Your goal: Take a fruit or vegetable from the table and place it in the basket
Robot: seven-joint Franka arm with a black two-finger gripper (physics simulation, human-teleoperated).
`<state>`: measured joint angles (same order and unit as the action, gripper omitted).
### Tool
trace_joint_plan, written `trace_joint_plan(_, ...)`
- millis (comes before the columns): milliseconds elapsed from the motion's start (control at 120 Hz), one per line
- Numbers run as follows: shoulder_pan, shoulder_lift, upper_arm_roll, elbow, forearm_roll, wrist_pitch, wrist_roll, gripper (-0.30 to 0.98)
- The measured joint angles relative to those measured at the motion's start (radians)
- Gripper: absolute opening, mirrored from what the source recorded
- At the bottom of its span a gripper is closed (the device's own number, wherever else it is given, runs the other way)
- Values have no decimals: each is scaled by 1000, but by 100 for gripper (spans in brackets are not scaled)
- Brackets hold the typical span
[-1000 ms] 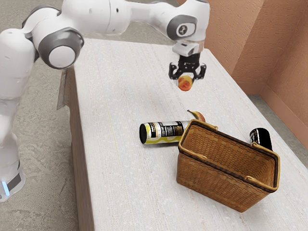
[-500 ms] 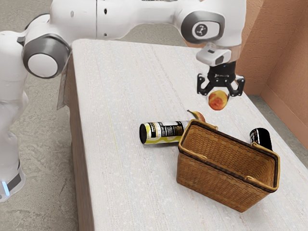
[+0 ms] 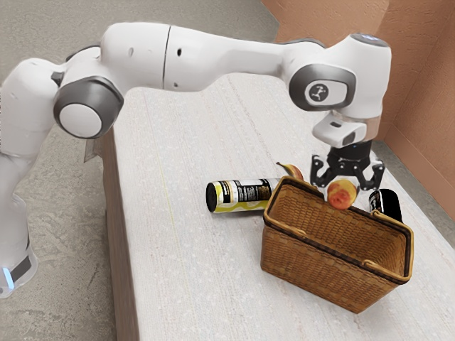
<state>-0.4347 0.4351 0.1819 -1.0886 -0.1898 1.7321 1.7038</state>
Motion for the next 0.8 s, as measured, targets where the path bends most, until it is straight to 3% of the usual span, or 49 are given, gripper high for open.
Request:
trace_joint_plan(558, 88, 85, -102, 25, -3, 21, -60, 35)
trace_joint_plan(658, 91, 95, -100, 26, -4, 31, -68, 52)
trace_joint_plan(800, 90, 97, -98, 31, -3, 39, -77, 63)
